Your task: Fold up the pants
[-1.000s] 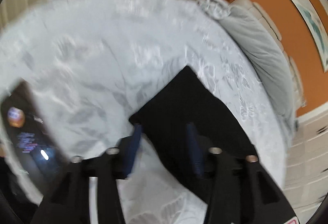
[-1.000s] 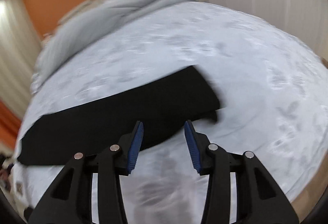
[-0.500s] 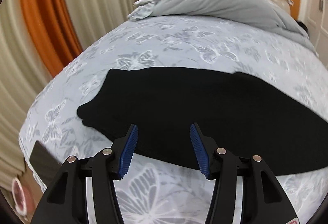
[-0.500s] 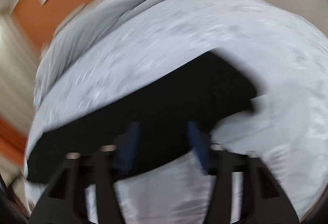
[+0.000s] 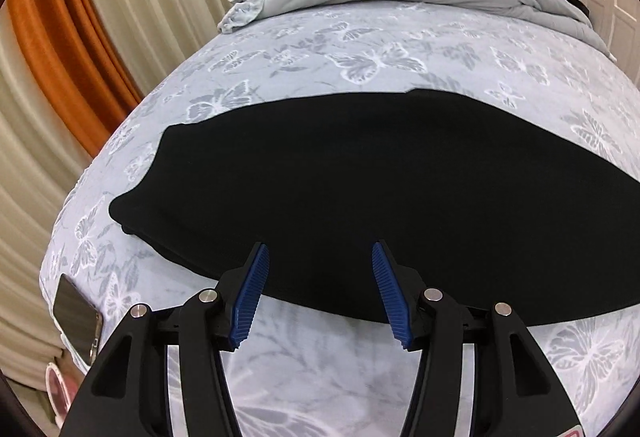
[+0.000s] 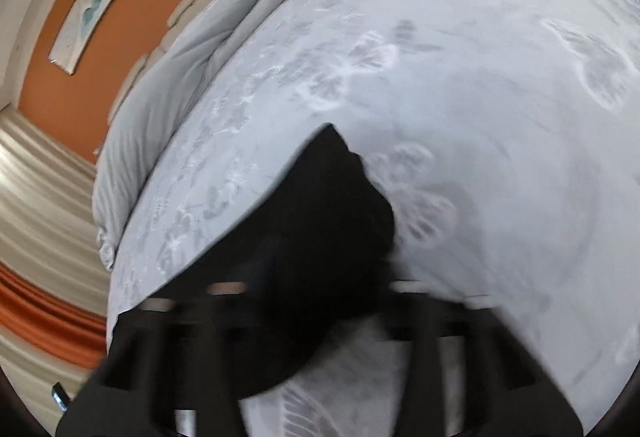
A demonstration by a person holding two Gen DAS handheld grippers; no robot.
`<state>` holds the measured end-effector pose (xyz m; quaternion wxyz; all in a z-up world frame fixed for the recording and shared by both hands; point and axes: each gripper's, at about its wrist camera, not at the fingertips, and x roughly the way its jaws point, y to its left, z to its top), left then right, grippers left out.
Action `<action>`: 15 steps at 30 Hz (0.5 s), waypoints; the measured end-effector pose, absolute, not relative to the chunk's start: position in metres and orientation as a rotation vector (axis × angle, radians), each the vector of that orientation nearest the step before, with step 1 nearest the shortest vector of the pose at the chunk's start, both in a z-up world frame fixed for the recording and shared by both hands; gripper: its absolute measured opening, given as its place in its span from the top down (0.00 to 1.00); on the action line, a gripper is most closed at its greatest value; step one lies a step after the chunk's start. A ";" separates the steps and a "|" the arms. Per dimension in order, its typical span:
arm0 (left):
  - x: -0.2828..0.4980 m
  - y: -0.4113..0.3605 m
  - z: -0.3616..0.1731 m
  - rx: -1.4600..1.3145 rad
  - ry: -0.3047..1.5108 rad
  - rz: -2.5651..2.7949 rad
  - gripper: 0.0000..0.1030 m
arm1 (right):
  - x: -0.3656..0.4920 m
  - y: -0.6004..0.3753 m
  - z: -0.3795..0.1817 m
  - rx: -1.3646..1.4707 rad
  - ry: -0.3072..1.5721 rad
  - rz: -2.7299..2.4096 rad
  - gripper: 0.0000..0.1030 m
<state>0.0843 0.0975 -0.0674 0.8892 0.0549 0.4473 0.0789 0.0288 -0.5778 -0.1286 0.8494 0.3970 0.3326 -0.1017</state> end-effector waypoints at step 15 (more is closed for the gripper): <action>0.072 0.054 -0.089 0.107 0.959 0.140 0.43 | -0.004 -0.615 -0.116 0.692 0.681 -0.289 0.56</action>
